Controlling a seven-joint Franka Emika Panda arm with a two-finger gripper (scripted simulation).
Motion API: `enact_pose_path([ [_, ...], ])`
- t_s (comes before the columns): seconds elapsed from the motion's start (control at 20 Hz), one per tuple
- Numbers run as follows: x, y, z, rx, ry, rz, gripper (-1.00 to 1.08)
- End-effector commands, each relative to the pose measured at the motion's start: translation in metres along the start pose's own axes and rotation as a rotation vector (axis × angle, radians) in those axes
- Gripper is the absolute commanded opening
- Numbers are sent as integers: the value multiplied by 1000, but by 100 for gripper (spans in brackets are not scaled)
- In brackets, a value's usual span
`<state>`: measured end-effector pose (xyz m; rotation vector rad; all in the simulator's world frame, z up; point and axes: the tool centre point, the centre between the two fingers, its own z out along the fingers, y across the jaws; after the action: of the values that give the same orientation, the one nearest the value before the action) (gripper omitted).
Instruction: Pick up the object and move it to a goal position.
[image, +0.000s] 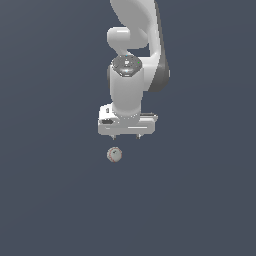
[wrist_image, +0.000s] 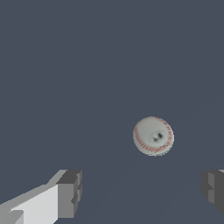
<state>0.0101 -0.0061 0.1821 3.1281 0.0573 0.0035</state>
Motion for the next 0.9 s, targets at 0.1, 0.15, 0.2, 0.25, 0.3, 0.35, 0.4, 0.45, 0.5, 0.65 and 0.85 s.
enact_pose_path([
  [0.1,1,1,-2,-1,5,-1,100],
  [0.15,3,1,-5,-2,10,-2,100],
  [0.2,5,2,-9,-3,18,-3,100],
  [0.25,8,4,-14,-5,28,-4,100],
  [0.3,11,5,-20,-7,39,-5,100],
  [0.35,13,6,-25,-9,48,-6,100],
  [0.4,15,7,-29,-10,55,-7,100],
  [0.45,17,8,-31,-11,60,-7,100],
  [0.5,17,8,-33,-12,62,-7,100],
  [0.65,16,8,-31,-11,59,-8,100],
  [0.85,16,8,-31,-11,59,1,100],
])
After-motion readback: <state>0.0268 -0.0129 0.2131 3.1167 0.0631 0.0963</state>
